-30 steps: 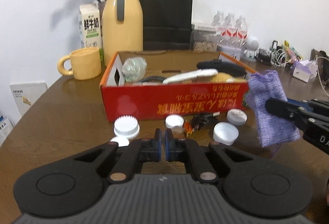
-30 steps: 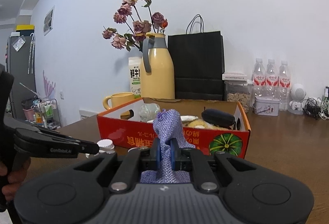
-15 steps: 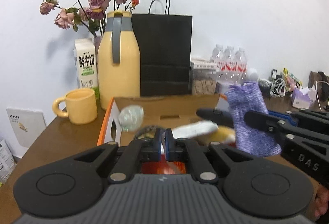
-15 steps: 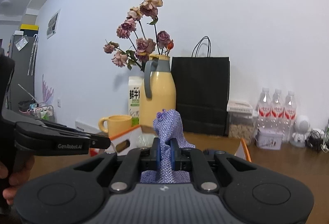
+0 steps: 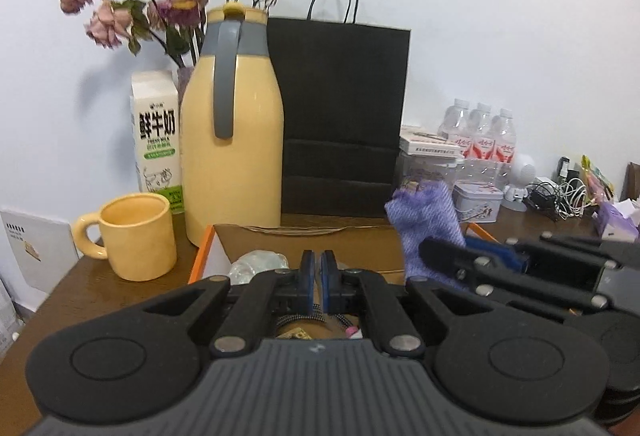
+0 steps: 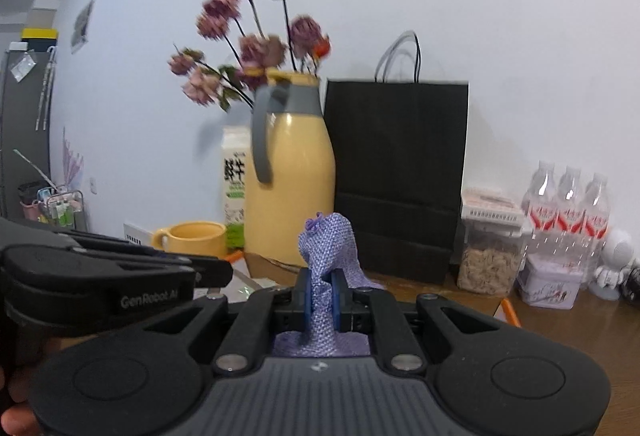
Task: Organize objects
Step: 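Lower the purple cloth and ring into the box and open both grippers, then withdraw both grippers from the box toward the white caps, then grasp a small white cap with the right gripper while the left grasps a white cap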
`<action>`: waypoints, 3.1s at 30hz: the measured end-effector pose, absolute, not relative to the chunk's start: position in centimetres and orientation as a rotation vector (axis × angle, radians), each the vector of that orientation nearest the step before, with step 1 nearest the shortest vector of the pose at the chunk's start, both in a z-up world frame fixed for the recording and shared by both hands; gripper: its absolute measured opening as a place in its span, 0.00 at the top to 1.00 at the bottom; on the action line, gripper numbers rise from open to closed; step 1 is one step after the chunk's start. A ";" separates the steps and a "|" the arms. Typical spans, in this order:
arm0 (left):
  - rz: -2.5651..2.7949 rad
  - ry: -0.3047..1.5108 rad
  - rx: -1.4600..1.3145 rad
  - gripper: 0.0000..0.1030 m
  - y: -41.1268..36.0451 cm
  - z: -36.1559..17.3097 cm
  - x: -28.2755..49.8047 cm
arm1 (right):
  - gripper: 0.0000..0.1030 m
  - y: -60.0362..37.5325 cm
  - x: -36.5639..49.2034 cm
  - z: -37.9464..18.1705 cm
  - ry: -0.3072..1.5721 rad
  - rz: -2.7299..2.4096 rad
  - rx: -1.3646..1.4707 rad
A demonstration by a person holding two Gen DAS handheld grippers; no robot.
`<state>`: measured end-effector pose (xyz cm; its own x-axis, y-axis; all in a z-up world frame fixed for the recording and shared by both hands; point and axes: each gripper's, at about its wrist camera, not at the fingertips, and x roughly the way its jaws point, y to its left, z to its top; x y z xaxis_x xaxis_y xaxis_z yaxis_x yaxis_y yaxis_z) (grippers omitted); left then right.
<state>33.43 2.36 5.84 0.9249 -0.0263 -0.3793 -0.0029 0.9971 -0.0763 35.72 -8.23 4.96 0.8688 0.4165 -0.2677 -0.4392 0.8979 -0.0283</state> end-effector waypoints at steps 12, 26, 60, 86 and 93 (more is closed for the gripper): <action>0.022 0.422 -0.048 0.61 3.1 4.2 34.9 | 0.35 -8.9 37.5 1.9 0.377 0.423 -0.072; 0.084 0.369 -0.046 0.00 2.9 4.8 34.0 | 0.00 -10.0 36.8 2.4 0.360 0.390 -0.049; 0.058 0.340 -0.035 0.00 2.1 5.9 23.2 | 0.00 -16.1 26.6 3.1 0.356 0.356 -0.130; 0.167 0.527 -0.050 0.00 3.3 1.5 19.3 | 0.42 -21.9 28.7 -3.1 0.626 0.328 -0.105; 0.146 0.534 -0.057 0.00 2.7 1.1 19.7 | 0.74 -21.3 29.0 -3.3 0.637 0.351 -0.103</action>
<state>19.72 2.73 1.14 0.8505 0.1241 -0.5112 -0.1539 0.9880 -0.0162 29.02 -21.33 -3.30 0.7474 0.2889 -0.5983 -0.3513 0.9362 0.0132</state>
